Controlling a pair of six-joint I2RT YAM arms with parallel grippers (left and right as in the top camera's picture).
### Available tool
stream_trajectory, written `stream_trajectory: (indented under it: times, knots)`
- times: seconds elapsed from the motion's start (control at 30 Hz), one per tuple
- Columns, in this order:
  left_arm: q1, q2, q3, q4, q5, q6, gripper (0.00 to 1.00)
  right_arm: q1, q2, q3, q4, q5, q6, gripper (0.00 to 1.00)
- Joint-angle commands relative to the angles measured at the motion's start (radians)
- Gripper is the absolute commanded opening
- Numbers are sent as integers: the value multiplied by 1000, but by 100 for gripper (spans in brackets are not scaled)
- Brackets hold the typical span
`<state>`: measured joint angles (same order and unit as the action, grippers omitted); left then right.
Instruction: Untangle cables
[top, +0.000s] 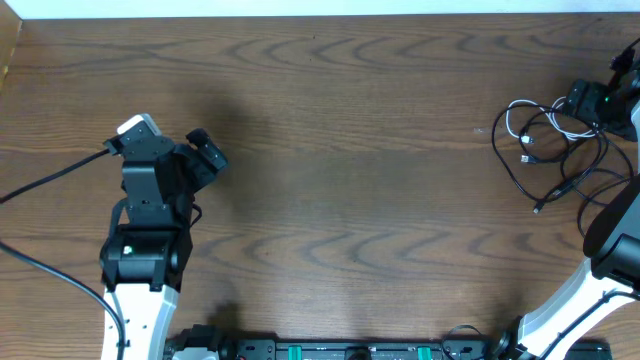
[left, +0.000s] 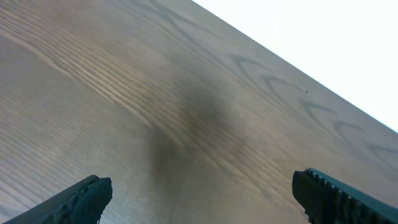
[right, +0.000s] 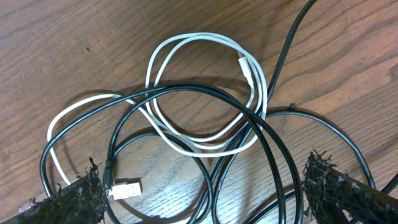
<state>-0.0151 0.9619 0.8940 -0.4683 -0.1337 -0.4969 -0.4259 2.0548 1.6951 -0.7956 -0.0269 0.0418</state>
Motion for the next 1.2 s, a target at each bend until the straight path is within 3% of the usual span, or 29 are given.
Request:
stream_trajectory:
  times: [0.0, 0.23, 0.37, 0.53, 0.57, 0.6, 0.7, 0.83, 0.93, 1.17]
  knots:
    - [1, -31, -7, -2, -10, 2, 100, 0, -7, 6, -2, -3, 10, 99]
    - [0, -42, -21, -64, -4, 2, 100, 0, -7, 6, -2, -3, 10, 99]
    - [1, -45, -124, -6, 13, 2, 100, 0, -7, 6, -2, -3, 10, 99]
    - [1, -95, -389, 374, 36, 2, 100, 0, -7, 6, -2, -3, 10, 99]
    - [1, -129, -490, 546, 44, 2, 100, 0, -7, 6, -2, -3, 10, 99]
    - [0, -149, -532, 610, 44, 2, 99, 0, -7, 6, -2, -3, 10, 99]
    - [1, -231, -660, 763, 44, 2, 100, 0, -7, 6, -2, -3, 10, 99]
    - [1, -343, -797, 851, 43, 2, 100, 0, -7, 6, -2, -3, 10, 99]
    - [1, -425, -891, 878, 43, 1, 100, 0, -7, 6, -2, -3, 10, 99]
    - [6, -674, -890, 562, 26, 10, 100, 0, -7, 6, -2, -3, 10, 99]
